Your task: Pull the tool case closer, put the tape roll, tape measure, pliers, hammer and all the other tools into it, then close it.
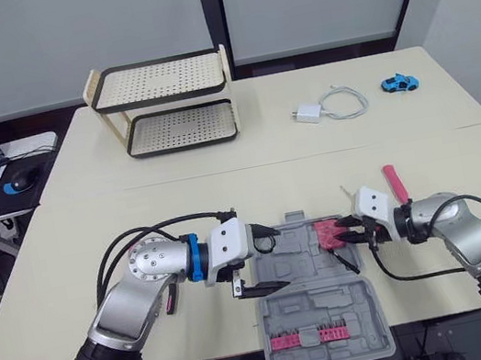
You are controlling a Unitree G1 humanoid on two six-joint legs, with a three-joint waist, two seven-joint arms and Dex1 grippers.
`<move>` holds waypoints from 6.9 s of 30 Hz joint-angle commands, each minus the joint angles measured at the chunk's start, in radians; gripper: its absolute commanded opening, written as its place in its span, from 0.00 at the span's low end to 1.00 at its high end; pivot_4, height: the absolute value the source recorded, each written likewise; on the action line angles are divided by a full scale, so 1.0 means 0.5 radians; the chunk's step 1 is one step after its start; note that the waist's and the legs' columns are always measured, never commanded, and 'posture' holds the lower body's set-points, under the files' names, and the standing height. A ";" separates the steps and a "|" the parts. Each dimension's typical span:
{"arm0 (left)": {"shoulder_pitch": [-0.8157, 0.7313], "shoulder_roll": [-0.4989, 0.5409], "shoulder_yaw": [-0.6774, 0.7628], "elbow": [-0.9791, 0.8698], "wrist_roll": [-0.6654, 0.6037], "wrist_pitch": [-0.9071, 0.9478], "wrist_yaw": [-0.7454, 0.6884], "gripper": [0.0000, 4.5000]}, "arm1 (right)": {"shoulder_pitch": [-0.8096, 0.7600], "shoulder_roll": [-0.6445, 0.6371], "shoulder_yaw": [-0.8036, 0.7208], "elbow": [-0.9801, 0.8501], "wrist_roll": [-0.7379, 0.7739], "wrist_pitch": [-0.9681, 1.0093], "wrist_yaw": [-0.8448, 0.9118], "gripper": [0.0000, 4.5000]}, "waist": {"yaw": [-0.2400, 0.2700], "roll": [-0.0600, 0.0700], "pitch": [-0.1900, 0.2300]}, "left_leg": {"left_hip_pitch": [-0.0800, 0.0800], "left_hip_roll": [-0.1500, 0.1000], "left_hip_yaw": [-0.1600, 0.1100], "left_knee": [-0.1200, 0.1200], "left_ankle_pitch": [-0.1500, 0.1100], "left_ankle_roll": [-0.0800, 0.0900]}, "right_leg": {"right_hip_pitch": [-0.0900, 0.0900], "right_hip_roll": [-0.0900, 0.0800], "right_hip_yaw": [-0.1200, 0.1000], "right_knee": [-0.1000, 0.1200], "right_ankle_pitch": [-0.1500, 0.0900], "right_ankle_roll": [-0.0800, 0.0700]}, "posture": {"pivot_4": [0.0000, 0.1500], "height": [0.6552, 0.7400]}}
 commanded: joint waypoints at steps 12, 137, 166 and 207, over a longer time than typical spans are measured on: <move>0.051 0.018 0.055 0.016 -0.012 -0.062 0.005 1.00 | -0.067 0.033 0.057 0.030 -0.044 -0.087 -0.036 0.30 | -0.004 -0.005 -0.003 | 0.012 0.001 -0.001 -0.002 -0.004 0.008 | 0.010 0.002 0.000 -0.001 0.000 0.000 | 1.00 1.00; 0.630 -0.752 0.975 0.065 0.095 1.262 2.090 0.56 | -0.207 -0.611 -0.375 -1.448 1.151 0.864 0.170 1.00 | 0.061 -0.012 0.000 | -0.002 -0.001 -0.002 -0.003 -0.005 0.008 | 0.008 -0.004 -0.004 -0.023 0.001 0.001 | 1.00 1.00; 0.515 -0.277 0.738 -0.323 0.143 0.746 1.545 0.56 | 0.013 -0.638 -0.654 -1.563 1.182 0.870 -0.046 1.00 | 0.062 -0.014 0.001 | -0.005 0.000 -0.002 -0.003 -0.005 0.007 | 0.007 -0.004 -0.004 -0.025 0.001 0.001 | 1.00 1.00; -0.667 0.049 -0.398 -0.083 0.325 0.630 -0.050 0.56 | -0.002 -0.488 0.139 -1.820 0.664 1.285 -0.635 1.00 | 0.005 -0.014 0.006 | -0.008 0.000 -0.004 -0.002 -0.001 0.001 | 0.007 0.002 -0.006 -0.025 0.001 0.001 | 1.00 1.00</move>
